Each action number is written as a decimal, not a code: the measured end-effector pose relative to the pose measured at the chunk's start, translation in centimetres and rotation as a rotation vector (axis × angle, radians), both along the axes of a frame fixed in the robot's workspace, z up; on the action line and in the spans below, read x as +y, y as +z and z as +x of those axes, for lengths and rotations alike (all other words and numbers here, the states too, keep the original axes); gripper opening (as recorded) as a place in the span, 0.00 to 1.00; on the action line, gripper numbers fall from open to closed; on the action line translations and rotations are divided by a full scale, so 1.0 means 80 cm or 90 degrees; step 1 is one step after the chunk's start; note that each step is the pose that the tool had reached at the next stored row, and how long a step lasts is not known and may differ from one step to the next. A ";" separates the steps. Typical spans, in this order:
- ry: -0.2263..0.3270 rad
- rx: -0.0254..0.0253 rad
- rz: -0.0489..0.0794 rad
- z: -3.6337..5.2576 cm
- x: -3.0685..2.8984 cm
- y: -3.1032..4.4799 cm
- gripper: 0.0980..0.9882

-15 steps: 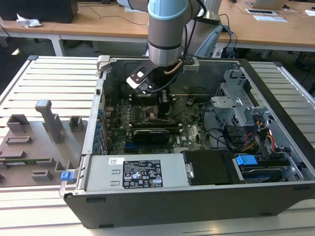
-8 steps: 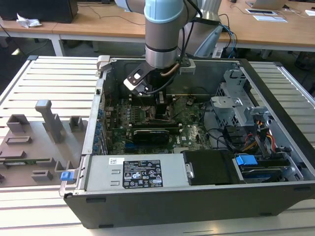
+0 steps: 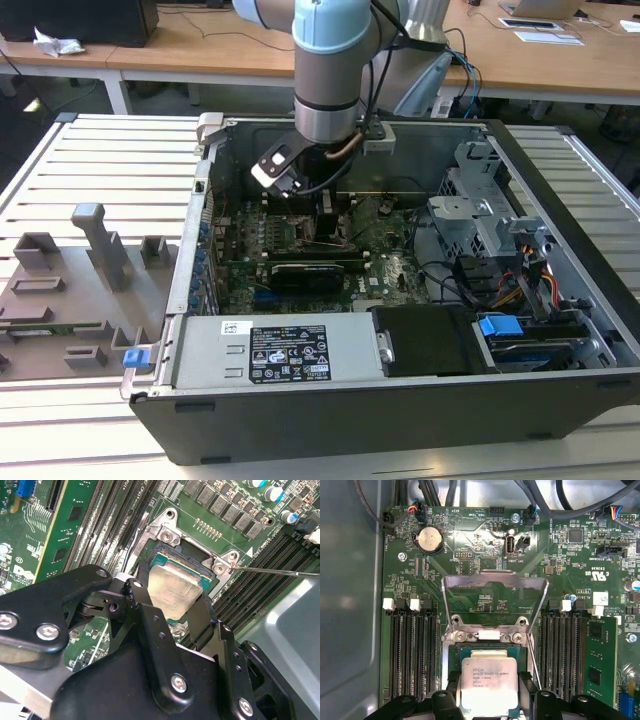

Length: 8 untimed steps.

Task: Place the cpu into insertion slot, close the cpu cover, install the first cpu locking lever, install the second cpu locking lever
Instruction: 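Place the cpu into insertion slot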

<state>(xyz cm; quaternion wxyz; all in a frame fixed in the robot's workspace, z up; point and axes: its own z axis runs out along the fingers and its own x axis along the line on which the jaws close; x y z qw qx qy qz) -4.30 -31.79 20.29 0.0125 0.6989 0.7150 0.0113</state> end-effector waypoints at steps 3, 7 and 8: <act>0.000 0.0000 0.000 0.000 0.0000 -0.0022 0.50; 0.000 0.0001 0.000 0.000 -0.0001 -0.0050 0.50; 0.000 0.0001 0.000 0.000 0.0000 -0.0054 0.50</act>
